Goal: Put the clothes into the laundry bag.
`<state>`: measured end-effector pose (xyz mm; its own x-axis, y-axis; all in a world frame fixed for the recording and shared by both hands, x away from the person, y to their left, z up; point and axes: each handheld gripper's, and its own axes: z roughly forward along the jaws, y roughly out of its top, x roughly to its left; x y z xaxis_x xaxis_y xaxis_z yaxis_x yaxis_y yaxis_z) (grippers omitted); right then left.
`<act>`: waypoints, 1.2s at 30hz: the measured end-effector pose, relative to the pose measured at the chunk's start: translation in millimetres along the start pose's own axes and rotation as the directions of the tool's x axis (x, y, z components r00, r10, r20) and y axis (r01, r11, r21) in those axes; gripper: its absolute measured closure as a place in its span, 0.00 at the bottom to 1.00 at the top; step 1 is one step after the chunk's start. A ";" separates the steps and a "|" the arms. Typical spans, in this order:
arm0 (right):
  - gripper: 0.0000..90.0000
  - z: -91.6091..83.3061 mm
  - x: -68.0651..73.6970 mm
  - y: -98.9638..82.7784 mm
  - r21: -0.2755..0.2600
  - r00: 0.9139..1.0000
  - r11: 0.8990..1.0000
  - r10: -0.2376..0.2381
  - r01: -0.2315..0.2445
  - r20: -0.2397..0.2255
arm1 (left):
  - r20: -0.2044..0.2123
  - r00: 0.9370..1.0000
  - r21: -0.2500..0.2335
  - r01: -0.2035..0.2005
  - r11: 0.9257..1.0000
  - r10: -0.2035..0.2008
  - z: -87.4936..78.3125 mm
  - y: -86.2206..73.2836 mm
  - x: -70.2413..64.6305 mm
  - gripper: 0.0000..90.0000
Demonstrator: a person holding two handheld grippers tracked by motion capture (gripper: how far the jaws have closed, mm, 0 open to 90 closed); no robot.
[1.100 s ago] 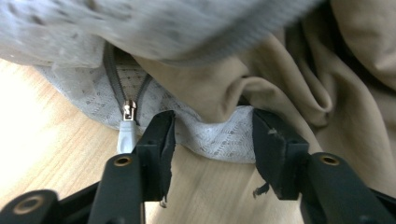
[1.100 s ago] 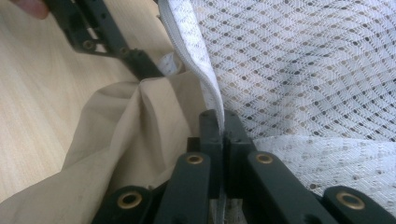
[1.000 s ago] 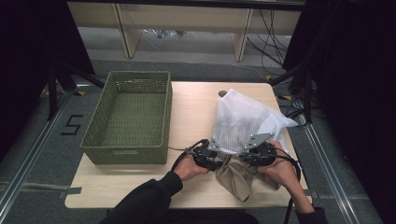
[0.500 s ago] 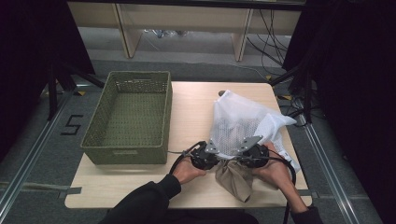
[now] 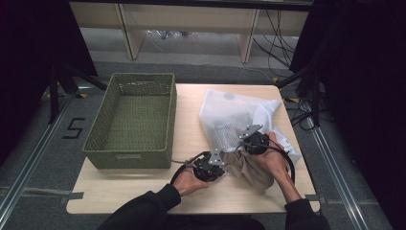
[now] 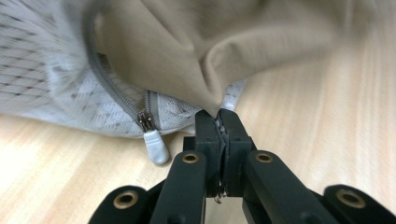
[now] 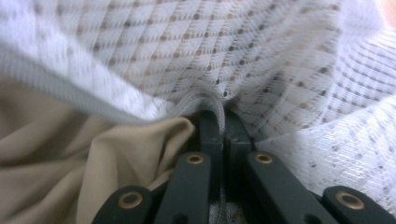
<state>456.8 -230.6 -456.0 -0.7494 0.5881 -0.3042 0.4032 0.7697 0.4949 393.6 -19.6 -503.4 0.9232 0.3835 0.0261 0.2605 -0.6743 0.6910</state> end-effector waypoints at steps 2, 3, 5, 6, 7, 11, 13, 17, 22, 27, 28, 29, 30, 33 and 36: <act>1.00 6.9 -4.6 7.3 -0.009 1.000 1.000 0.006 -0.006 0.001 | 0.004 1.000 0.007 -0.004 1.000 0.004 -1.9 -3.4 0.0 0.98; 1.00 10.9 -7.1 11.0 -0.003 1.000 1.000 0.006 -0.006 0.018 | -0.001 1.000 0.006 0.001 1.000 -0.001 -2.4 -5.3 -0.3 0.98; 1.00 20.2 -13.0 18.4 0.014 0.999 1.000 0.003 -0.003 0.047 | -0.001 1.000 0.014 -0.001 1.000 0.001 -4.0 -8.8 0.4 0.98; 1.00 23.3 -14.7 20.9 0.018 0.999 1.000 0.008 -0.009 0.049 | -0.011 1.000 0.006 0.006 1.000 -0.006 -6.3 -10.0 2.2 0.98; 1.00 27.4 -17.4 24.6 0.015 0.999 1.000 0.018 -0.018 0.044 | -0.016 1.000 0.006 0.012 1.000 -0.012 -8.1 -10.5 4.3 0.98; 1.00 30.6 -23.7 29.5 0.005 0.999 1.000 0.025 -0.025 0.042 | -0.029 0.998 -0.039 0.048 0.998 -0.049 -25.4 -13.2 9.0 0.98; 1.00 33.6 -29.1 28.0 -0.021 0.999 0.999 0.039 -0.039 0.019 | -0.043 0.998 -0.048 0.051 0.998 -0.053 -36.4 -17.4 13.2 0.97; 1.00 29.1 -23.4 29.8 -0.033 1.000 0.999 0.011 -0.011 0.010 | -0.052 0.997 -0.009 0.055 0.998 -0.055 -43.9 -32.6 18.3 0.97; 1.00 7.0 -9.4 28.9 -0.049 0.999 0.998 -0.032 0.030 -0.041 | -0.090 0.996 0.037 0.024 0.999 -0.021 -56.4 -42.2 18.1 0.97; 1.00 -25.2 -1.6 27.5 -0.077 0.993 0.995 -0.077 0.070 -0.087 | -0.126 0.992 0.058 0.012 0.998 -0.004 -63.5 -49.3 19.6 0.96; 1.00 -31.2 -1.1 26.8 -0.082 0.992 0.994 -0.081 0.073 -0.094 | -0.128 0.992 0.056 0.022 0.998 -0.015 -63.8 -51.6 20.0 0.96; 1.00 -38.3 -0.6 25.9 -0.105 0.988 0.989 -0.114 0.103 -0.107 | -0.128 0.991 0.066 0.038 0.997 -0.030 -64.8 -53.7 21.4 0.96; 1.00 -45.6 1.0 24.3 -0.121 0.986 0.987 -0.121 0.107 -0.114 | -0.141 0.989 0.072 0.044 0.996 -0.033 -66.0 -55.8 23.0 0.96; 1.00 -67.1 9.5 16.5 -0.183 0.984 0.979 -0.115 0.089 -0.135 | -0.158 0.986 0.060 0.067 0.996 -0.057 -69.1 -60.4 25.3 0.96; 1.00 -83.9 18.9 10.9 -0.196 0.981 0.975 -0.135 0.106 -0.140 | -0.178 0.981 0.066 0.088 0.994 -0.075 -70.7 -63.3 26.0 0.93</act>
<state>403.0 -231.9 -388.1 -0.8628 0.4386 -0.2512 0.2108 0.7640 0.6098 381.1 77.8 -495.4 0.8361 0.5390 0.1023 0.3585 -0.6780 0.6417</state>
